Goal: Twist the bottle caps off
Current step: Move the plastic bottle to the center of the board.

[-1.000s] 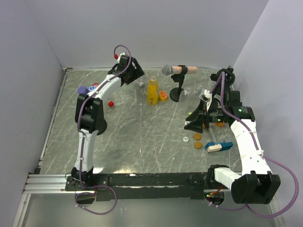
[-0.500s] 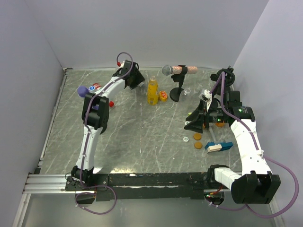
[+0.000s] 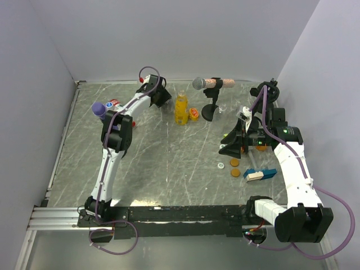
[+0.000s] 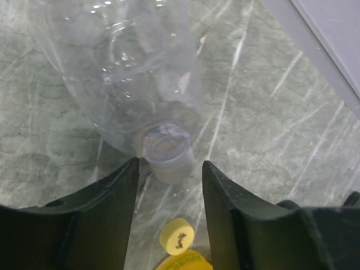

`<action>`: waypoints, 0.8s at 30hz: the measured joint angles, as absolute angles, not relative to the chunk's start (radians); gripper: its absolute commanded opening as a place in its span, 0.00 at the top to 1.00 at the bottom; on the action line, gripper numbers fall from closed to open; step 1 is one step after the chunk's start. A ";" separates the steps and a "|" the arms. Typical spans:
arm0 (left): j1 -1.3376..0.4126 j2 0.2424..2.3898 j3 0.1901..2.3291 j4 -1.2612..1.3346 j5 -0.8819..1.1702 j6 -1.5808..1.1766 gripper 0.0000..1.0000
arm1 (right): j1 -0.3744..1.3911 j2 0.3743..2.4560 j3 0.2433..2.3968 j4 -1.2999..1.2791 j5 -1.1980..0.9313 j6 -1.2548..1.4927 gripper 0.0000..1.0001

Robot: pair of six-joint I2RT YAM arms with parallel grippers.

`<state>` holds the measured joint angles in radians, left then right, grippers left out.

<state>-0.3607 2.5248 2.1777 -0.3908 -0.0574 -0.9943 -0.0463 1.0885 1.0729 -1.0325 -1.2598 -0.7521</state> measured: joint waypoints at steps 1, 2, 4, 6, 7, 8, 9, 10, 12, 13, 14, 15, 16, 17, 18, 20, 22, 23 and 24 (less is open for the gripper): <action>-0.361 2.531 2.179 -0.390 -0.061 -0.999 0.49 | -0.046 1.089 1.073 -1.032 -1.260 -0.752 0.35; -0.361 2.538 2.183 -0.391 -0.067 -1.006 0.49 | -0.046 1.089 1.073 -1.032 -1.261 -0.752 0.35; -0.360 2.549 2.201 -0.391 -0.073 -1.016 0.50 | -0.046 1.089 1.073 -1.033 -1.261 -0.752 0.35; -0.360 2.560 2.222 -0.392 -0.078 -1.020 0.53 | -0.046 1.089 1.073 -1.032 -1.261 -0.752 0.35; -0.360 2.566 2.233 -0.392 -0.081 -1.025 0.56 | -0.046 1.089 1.073 -1.032 -1.261 -0.752 0.35; -0.360 2.570 2.239 -0.392 -0.084 -1.030 0.57 | -0.046 1.089 1.073 -1.032 -1.261 -0.752 0.35; -0.360 2.573 2.241 -0.392 -0.086 -1.034 0.58 | -0.046 1.089 1.073 -1.032 -1.261 -0.752 0.35; -0.360 2.576 2.241 -0.393 -0.088 -1.038 0.58 | -0.046 1.089 1.073 -1.032 -1.261 -0.752 0.35; -0.360 2.579 2.243 -0.390 -0.090 -1.043 0.58 | -0.046 1.089 1.073 -1.032 -1.262 -0.752 0.35; -0.360 2.579 2.243 -0.391 -0.093 -1.043 0.58 | -0.046 1.089 1.073 -1.032 -1.262 -0.752 0.35; -0.360 2.579 2.244 -0.391 -0.094 -1.043 0.59 | -0.046 1.088 1.073 -1.032 -1.262 -0.752 0.35; -0.360 2.579 2.244 -0.392 -0.096 -1.043 0.62 | -0.046 1.088 1.073 -1.033 -1.262 -0.752 0.35; -0.360 2.579 2.244 -0.392 -0.097 -1.043 0.64 | -0.046 1.087 1.073 -1.032 -1.262 -0.752 0.35; -0.360 2.579 2.244 -0.392 -0.098 -1.044 0.65 | -0.046 1.087 1.073 -1.032 -1.262 -0.752 0.35; -0.360 2.579 2.244 -0.392 -0.100 -1.043 0.65 | -0.046 1.085 1.073 -1.032 -1.262 -0.752 0.35; -0.360 2.579 2.244 -0.393 -0.102 -1.043 0.65 | -0.046 1.082 1.073 -1.033 -1.262 -0.752 0.35; -0.360 2.578 2.241 -0.392 -0.104 -1.042 0.65 | -0.046 1.079 1.073 -1.032 -1.263 -0.752 0.35; -0.360 2.573 2.230 -0.384 -0.105 -1.041 0.65 | -0.046 1.079 1.073 -1.032 -1.264 -0.752 0.35; -0.360 2.564 2.212 -0.373 -0.106 -1.039 0.65 | -0.046 1.078 1.073 -1.032 -1.264 -0.752 0.35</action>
<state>-0.3599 2.5641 2.2124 -0.3733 -0.1062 -1.0386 -0.0463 1.0782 1.0729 -1.0325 -1.2636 -0.7521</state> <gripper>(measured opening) 0.390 0.653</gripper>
